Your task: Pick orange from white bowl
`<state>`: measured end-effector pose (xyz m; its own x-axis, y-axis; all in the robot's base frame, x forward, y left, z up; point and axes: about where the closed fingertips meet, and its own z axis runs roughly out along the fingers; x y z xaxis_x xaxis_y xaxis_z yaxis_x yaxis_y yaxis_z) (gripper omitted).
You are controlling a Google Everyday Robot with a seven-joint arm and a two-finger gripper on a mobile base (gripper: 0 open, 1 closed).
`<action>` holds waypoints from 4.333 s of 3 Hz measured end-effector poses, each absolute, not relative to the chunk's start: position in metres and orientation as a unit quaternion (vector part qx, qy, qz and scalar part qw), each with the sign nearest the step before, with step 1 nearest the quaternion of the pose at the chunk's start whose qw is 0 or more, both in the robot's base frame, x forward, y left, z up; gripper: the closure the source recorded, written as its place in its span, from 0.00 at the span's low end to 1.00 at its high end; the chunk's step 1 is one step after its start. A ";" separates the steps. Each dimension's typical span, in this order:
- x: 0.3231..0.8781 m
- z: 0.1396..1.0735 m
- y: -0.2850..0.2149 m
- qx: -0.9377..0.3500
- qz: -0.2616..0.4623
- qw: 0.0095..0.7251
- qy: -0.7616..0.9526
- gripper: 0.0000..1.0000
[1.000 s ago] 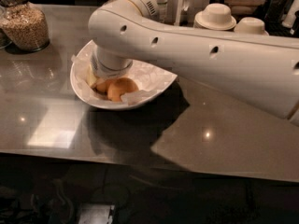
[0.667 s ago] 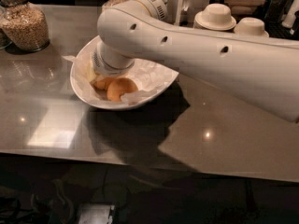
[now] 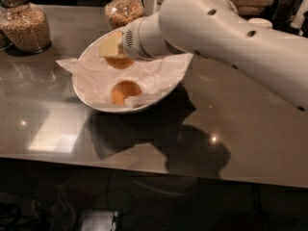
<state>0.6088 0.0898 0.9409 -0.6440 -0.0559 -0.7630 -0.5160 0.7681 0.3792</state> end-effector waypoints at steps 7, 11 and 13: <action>0.533 0.968 0.007 -0.262 0.454 0.426 0.738 1.00; 0.505 0.979 -0.039 -0.262 0.404 0.470 0.740 1.00; 0.443 1.043 -0.032 -0.352 0.394 0.492 0.692 1.00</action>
Offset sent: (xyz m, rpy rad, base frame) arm -0.1116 -0.1131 0.0889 0.1706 -0.7280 0.5574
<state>0.4425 -0.0319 1.0426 -0.2694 -0.0997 -0.9578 -0.8744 0.4422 0.1999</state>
